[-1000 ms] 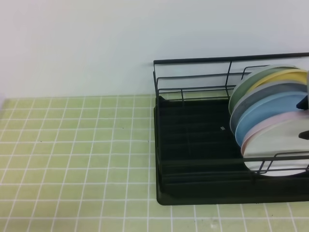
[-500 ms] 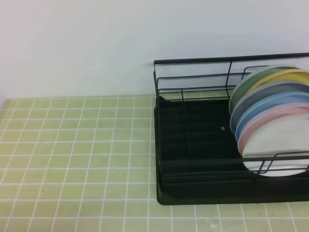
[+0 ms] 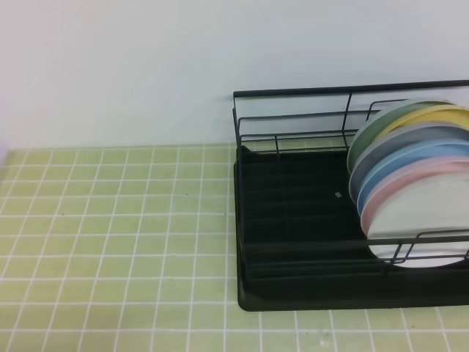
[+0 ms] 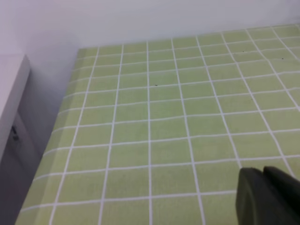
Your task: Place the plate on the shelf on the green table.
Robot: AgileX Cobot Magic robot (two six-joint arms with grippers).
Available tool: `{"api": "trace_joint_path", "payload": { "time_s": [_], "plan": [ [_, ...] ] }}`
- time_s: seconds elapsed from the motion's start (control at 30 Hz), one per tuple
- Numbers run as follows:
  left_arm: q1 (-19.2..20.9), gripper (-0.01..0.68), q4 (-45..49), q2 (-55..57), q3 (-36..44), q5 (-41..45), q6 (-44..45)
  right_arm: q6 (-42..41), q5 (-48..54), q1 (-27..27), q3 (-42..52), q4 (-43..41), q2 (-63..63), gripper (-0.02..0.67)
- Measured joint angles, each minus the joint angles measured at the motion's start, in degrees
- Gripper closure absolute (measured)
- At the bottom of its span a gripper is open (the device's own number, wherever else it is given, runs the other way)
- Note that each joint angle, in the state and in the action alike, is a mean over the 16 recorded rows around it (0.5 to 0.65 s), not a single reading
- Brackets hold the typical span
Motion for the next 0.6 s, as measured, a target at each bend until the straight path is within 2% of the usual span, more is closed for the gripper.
{"api": "trace_joint_path", "payload": {
  "time_s": [0.13, 0.33, 0.47, 0.6],
  "plan": [
    [-0.03, 0.673, -0.23, 0.07, 0.00, -0.02, 0.04, 5.74, 3.11, 0.00, -0.01, 5.20, -5.03, 0.640],
    [-0.04, 0.673, -0.33, 0.18, 0.00, -0.02, -0.23, 9.62, 8.43, 0.00, -0.06, 11.50, -9.61, 0.646],
    [-0.04, 0.673, -0.33, 0.24, 0.00, -0.02, -0.38, 9.75, 10.77, 0.00, -0.09, 14.86, -10.91, 0.647],
    [-0.04, 0.674, -0.33, 0.24, 0.00, -0.02, -0.42, 6.80, 8.73, 0.00, -0.11, 16.44, -11.17, 0.648]
  ]
}}
